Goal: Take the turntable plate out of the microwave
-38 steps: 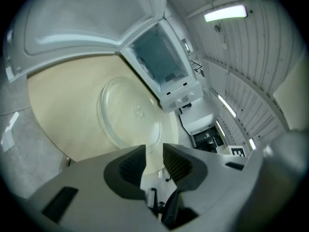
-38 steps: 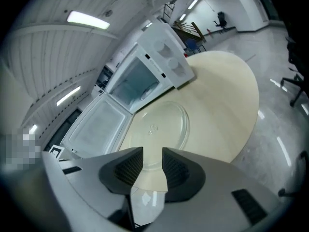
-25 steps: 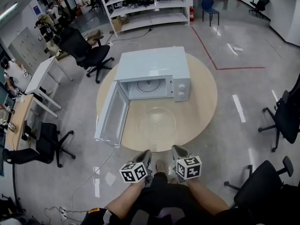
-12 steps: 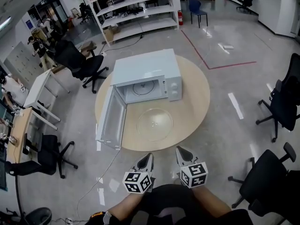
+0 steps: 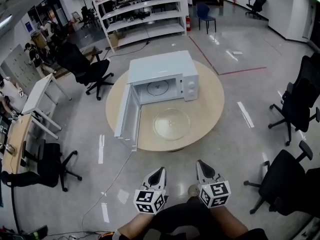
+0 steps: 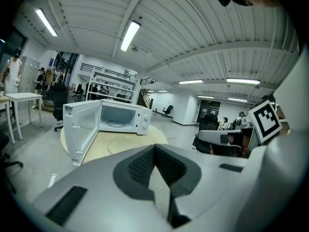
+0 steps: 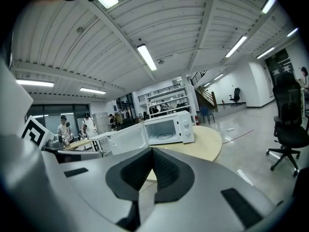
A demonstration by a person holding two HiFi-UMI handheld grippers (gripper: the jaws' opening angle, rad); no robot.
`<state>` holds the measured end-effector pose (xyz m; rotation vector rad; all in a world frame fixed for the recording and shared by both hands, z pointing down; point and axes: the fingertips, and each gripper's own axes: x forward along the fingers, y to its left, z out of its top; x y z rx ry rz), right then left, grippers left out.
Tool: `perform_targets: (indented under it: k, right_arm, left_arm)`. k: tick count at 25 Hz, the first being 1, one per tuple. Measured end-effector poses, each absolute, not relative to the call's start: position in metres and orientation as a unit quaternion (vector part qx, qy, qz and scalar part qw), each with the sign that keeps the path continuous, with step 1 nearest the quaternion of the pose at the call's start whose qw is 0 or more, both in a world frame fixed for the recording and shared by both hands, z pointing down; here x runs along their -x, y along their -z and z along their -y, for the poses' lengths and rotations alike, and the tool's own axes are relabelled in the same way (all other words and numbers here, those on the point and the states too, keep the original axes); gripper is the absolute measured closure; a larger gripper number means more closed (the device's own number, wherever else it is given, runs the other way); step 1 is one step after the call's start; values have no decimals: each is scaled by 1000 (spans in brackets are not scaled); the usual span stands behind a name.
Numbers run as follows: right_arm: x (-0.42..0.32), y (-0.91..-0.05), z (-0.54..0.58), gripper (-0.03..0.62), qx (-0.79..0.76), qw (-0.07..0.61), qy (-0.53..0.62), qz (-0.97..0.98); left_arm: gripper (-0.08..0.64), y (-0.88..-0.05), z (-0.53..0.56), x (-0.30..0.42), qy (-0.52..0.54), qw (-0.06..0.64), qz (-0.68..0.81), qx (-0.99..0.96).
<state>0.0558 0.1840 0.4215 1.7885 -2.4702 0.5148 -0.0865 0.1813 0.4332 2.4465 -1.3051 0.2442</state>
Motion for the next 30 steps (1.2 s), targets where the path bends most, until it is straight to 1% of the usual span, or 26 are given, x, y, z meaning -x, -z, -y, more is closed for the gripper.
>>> perform_targets:
  k: [6, 9, 12, 17, 30]
  right_arm:
    - [-24, -419, -253, 575, -599, 34, -164, 783]
    - [-25, -415, -281, 575, -617, 31, -167, 768]
    - [-34, -408, -310, 575, -634, 27, -164, 755]
    - [-49, -399, -348, 575, -651, 16, -156, 742]
    - [-127, -412, -453, 577, -680, 23, -153, 717]
  left_arm:
    - [514, -431, -239, 118, -82, 184, 446, -872]
    - [514, -426, -259, 120, -83, 181, 433, -879]
    - [514, -415, -278, 112, -84, 163, 418, -890]
    - [514, -401, -305, 88, -80, 137, 393, -906]
    - [514, -414, -401, -21, -100, 133, 324, -931]
